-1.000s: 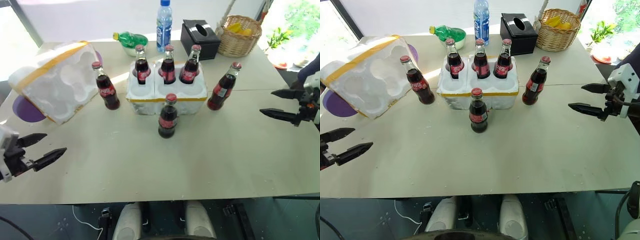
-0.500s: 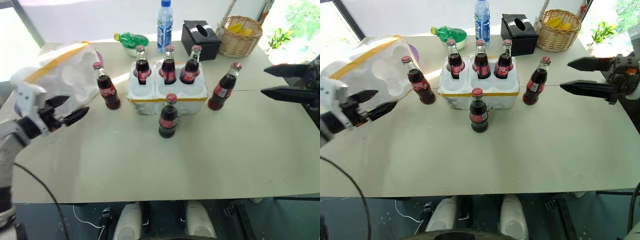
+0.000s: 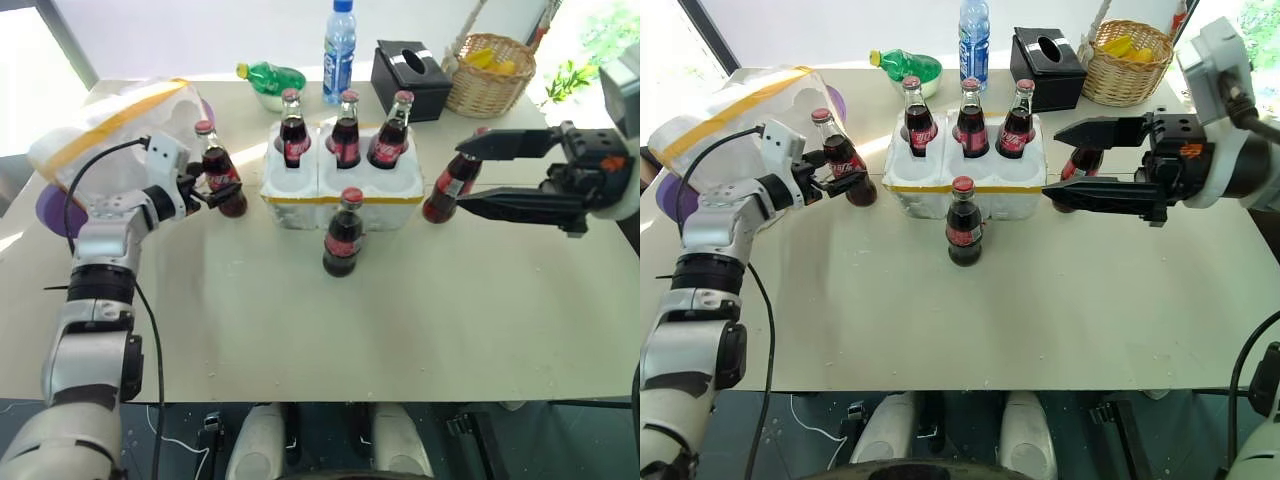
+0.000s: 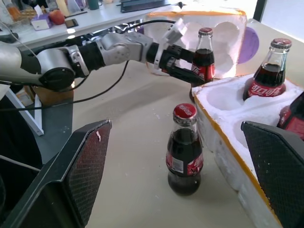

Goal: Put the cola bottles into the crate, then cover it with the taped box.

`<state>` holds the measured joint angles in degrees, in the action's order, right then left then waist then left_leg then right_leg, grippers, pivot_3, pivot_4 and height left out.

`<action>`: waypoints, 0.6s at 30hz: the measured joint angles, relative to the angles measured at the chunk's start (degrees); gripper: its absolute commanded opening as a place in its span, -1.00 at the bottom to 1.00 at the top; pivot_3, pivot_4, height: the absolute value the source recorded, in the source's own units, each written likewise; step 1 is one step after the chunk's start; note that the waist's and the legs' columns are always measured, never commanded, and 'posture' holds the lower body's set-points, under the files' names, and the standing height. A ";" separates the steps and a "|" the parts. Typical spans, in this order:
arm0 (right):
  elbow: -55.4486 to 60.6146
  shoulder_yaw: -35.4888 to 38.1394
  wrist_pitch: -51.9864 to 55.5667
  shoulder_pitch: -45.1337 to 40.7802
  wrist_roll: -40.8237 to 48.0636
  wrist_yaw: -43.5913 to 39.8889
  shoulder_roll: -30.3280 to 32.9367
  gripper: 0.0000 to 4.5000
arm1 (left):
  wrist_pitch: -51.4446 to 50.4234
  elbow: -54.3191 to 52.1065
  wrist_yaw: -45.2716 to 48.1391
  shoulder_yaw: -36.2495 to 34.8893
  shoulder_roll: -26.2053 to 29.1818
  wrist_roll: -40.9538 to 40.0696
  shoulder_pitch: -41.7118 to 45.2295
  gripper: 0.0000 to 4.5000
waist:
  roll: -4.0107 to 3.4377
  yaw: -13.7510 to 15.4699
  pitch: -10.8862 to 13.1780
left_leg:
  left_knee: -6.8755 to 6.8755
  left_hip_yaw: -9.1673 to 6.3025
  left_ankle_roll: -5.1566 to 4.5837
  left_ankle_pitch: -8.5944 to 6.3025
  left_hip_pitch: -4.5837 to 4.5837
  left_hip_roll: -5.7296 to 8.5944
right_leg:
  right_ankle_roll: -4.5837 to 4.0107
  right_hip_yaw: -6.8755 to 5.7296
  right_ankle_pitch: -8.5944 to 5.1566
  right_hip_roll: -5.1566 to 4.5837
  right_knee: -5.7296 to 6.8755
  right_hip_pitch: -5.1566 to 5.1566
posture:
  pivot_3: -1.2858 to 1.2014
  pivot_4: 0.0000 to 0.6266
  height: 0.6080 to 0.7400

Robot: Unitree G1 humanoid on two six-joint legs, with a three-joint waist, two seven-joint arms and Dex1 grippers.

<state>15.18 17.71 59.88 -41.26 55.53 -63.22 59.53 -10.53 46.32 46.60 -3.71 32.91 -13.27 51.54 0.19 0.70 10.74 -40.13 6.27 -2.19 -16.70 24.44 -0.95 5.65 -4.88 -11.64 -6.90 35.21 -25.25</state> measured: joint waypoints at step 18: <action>2.07 1.21 -0.27 5.95 1.91 8.69 -0.23 1.00 | -29.35 -17.15 24.08 -1.73 10.01 -14.89 3.51 0.25 | 0.61 0.86 0.35 | -0.15 -0.19 -0.01 0.00 0.19 0.00 | 0.09 -0.02 0.04 0.02 -0.01 0.03 | 0.03 -0.52 1.00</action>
<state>17.25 18.92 59.61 -35.31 57.44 -54.53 59.30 -39.88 29.17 70.67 -5.44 42.92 -28.16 55.05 0.80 1.56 11.09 -40.28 6.07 -2.20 -16.71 24.63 -0.95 5.73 -4.89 -11.60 -6.88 35.19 -25.22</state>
